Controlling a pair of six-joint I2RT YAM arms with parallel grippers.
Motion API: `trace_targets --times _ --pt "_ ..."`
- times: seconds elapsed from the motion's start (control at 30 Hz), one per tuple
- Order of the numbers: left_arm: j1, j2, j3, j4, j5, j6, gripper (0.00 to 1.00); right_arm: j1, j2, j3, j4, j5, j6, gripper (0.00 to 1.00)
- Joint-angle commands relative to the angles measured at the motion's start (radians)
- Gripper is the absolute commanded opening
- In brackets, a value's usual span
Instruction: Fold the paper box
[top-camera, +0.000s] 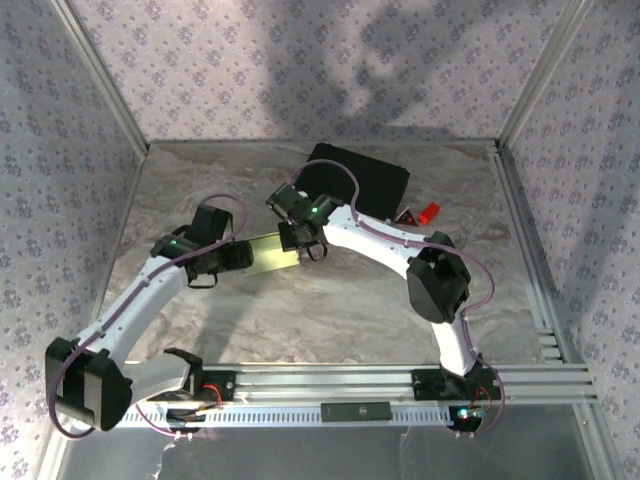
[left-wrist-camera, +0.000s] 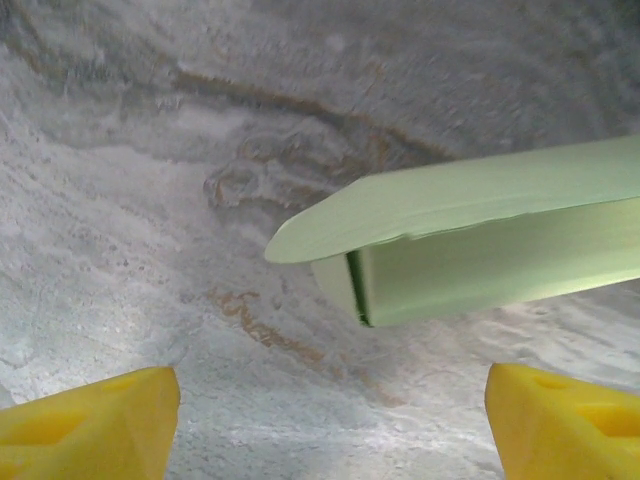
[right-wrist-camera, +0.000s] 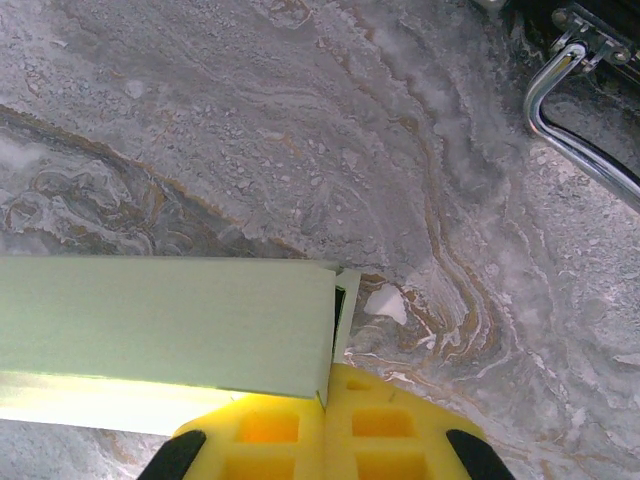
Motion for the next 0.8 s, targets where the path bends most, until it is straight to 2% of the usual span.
trace_targets --times 0.0,0.23,0.4,0.57,0.77 --pt "0.011 -0.026 0.005 0.049 -0.037 0.006 0.82 0.001 0.033 0.013 -0.047 -0.033 -0.012 0.0" --pt "0.017 0.042 -0.013 0.133 -0.042 0.008 0.81 0.001 0.035 0.021 -0.051 -0.04 -0.018 0.0" --pt "0.024 0.072 -0.02 0.147 -0.079 0.014 0.74 0.002 0.033 0.016 -0.043 -0.045 -0.02 0.0" --pt "0.029 0.092 -0.043 0.168 -0.071 0.015 0.63 0.003 0.038 0.019 -0.041 -0.046 -0.02 0.0" --pt "0.026 0.099 -0.097 0.209 -0.053 0.005 0.56 0.003 0.036 0.016 -0.046 -0.046 -0.02 0.0"
